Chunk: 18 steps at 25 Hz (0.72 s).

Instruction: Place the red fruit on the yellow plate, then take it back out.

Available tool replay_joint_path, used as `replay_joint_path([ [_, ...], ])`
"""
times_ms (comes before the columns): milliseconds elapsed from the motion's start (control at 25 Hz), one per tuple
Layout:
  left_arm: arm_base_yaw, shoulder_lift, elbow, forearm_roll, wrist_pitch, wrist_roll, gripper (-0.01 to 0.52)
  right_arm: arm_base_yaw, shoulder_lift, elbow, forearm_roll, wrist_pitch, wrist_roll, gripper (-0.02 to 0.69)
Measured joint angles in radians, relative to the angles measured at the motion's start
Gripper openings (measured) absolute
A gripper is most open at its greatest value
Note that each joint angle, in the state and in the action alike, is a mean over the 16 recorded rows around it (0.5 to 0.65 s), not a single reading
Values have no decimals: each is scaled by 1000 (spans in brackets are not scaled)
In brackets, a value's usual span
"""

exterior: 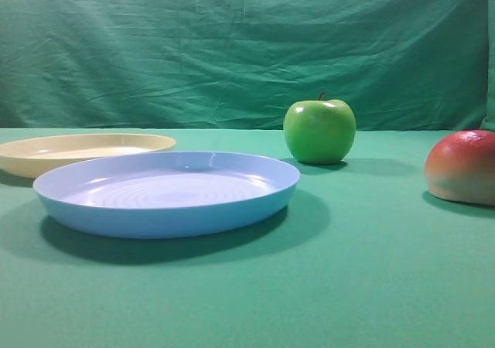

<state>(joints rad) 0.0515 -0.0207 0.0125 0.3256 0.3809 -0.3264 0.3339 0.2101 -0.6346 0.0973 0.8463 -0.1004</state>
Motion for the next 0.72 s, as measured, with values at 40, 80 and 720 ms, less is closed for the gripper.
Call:
replay_joint_path([
  [40,0,0,0,0,0,0,0,-12,-9,9,-13,-7,11,0],
  [80,0,0,0,0,0,0,0,-25,-19,21,-25,-15,21,0],
  [720,0,0,0,0,0,0,0,-235,-205,464,-66,-329,48,0],
])
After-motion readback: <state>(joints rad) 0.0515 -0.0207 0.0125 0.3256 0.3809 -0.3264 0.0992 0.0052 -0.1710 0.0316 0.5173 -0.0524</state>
